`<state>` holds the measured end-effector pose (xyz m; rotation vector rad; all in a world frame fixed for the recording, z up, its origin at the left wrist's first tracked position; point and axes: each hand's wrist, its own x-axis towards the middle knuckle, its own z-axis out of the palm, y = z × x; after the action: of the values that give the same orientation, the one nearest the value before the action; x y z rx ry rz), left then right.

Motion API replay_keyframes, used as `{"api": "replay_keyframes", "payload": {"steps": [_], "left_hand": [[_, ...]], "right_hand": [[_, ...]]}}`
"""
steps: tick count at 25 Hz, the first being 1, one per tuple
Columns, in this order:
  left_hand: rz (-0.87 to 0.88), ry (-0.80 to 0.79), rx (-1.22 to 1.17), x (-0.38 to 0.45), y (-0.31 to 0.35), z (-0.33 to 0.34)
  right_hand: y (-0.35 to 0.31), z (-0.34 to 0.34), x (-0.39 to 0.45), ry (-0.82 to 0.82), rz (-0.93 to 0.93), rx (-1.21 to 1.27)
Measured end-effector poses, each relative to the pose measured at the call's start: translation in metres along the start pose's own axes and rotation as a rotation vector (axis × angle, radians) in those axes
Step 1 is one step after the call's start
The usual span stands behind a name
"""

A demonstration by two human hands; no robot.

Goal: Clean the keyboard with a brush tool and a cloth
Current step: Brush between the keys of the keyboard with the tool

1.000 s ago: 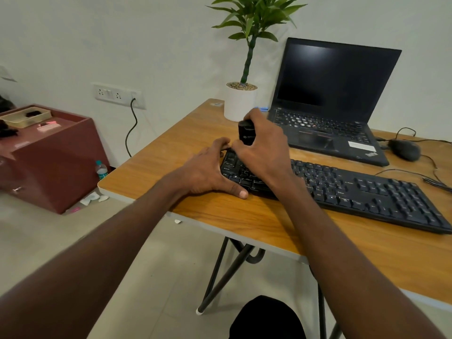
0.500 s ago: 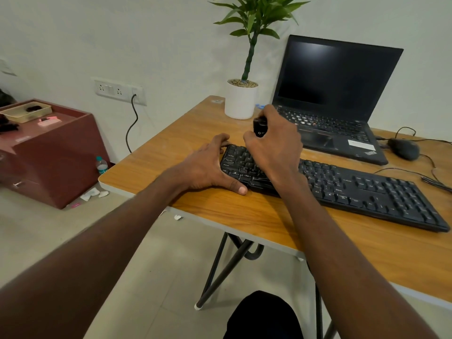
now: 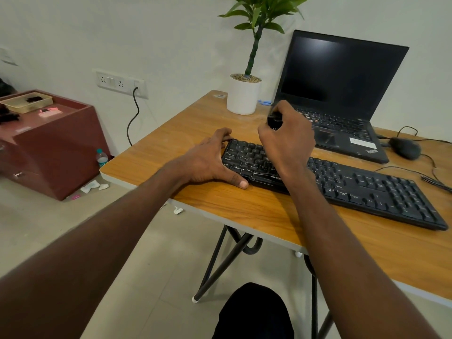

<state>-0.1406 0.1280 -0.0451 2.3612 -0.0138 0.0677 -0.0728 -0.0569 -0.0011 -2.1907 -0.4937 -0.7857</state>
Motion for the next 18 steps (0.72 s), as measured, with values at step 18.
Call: {"api": "replay_keyframes", "payload": {"steps": [18], "left_hand": [[0.000,-0.037,0.011,0.000,0.004,-0.002]], "right_hand": [[0.011,0.003,0.004,-0.045,-0.033,0.107]]}}
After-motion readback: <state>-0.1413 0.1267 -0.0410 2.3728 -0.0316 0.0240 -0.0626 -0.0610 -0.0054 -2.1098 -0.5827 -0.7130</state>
